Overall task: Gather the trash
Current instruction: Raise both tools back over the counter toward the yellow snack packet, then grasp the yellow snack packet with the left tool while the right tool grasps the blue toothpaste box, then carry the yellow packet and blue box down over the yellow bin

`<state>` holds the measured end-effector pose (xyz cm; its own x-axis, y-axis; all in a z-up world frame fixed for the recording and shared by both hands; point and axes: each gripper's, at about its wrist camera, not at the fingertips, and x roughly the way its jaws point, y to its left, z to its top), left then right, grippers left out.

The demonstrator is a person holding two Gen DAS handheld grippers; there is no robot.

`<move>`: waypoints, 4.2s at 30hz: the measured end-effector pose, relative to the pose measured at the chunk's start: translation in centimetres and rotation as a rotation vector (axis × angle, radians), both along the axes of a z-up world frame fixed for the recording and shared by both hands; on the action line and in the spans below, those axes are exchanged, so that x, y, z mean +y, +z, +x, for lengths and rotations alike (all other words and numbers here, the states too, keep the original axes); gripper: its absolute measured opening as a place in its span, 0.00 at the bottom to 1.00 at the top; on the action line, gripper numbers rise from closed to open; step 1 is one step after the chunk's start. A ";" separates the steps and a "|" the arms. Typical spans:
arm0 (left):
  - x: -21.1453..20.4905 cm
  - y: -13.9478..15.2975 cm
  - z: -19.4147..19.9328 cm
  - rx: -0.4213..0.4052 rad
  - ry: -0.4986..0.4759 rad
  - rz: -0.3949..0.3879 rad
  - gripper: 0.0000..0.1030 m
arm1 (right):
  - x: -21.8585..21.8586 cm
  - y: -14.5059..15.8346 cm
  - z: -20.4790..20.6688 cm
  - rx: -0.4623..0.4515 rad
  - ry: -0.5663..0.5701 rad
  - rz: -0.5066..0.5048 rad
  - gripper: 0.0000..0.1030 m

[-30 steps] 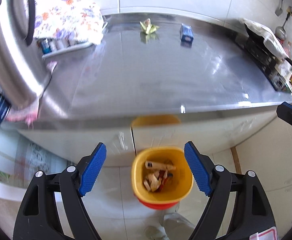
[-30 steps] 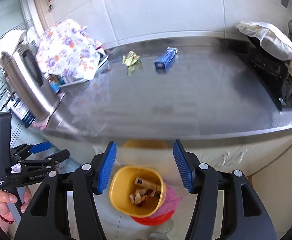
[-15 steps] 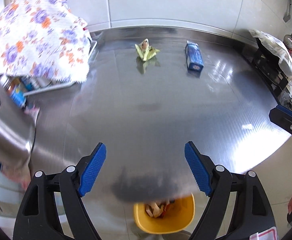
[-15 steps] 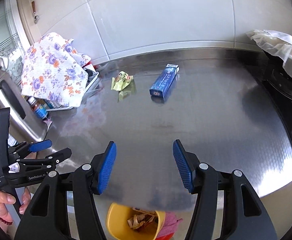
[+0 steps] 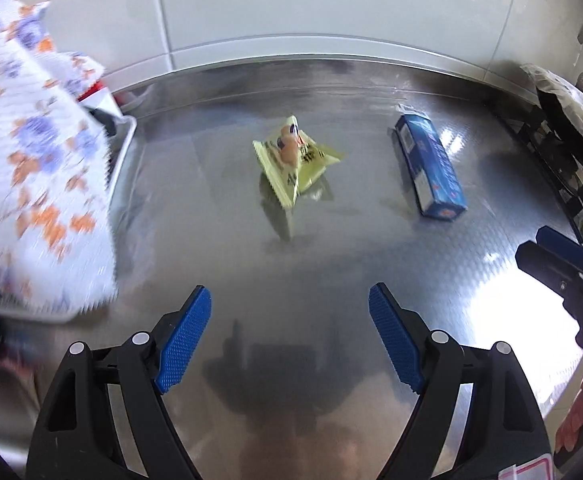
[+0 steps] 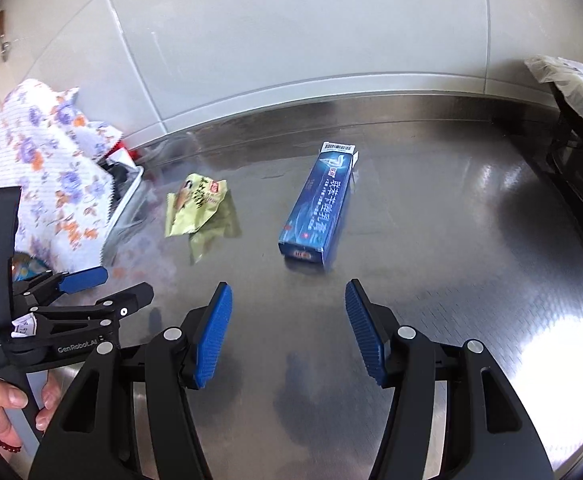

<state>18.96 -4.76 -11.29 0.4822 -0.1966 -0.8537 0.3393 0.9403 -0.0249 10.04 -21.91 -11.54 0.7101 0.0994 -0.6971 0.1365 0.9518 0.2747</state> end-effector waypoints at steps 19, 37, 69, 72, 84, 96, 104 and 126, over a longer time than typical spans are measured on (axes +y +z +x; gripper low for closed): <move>-3.4 -3.6 10.2 -0.008 -0.100 0.020 0.79 | -0.3 -4.0 9.7 0.104 -0.132 -0.060 0.69; -3.6 -3.2 12.5 -0.056 -0.094 0.034 0.48 | -0.3 -5.0 10.5 0.109 -0.150 -0.145 0.41; 0.0 3.0 -5.4 -0.102 0.099 -0.015 0.36 | 1.1 1.8 -6.0 -0.015 0.108 -0.126 0.41; 0.6 3.3 -8.6 -0.102 0.134 -0.015 0.36 | 1.3 1.9 -8.4 -0.015 0.144 -0.130 0.41; 3.1 4.5 -18.1 -0.110 0.145 -0.010 0.36 | 3.7 1.8 -17.4 -0.021 0.158 -0.108 0.41; 5.3 3.6 -28.3 -0.096 0.093 -0.023 0.36 | 6.4 2.0 -28.1 -0.028 0.138 -0.132 0.41; 5.3 0.9 -32.8 -0.031 0.081 -0.020 0.36 | 8.0 0.3 -33.2 0.011 0.168 -0.143 0.41; 3.7 -18.9 -33.7 0.279 0.013 0.094 0.36 | 7.8 -16.1 -32.8 0.332 0.375 -0.052 0.41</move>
<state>-14.75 -1.04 -30.18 0.2282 -0.1058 -0.9679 0.3191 0.9473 -0.0284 -22.81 -14.12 -27.68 0.3708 0.2643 -0.8903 -0.1458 0.9633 0.2252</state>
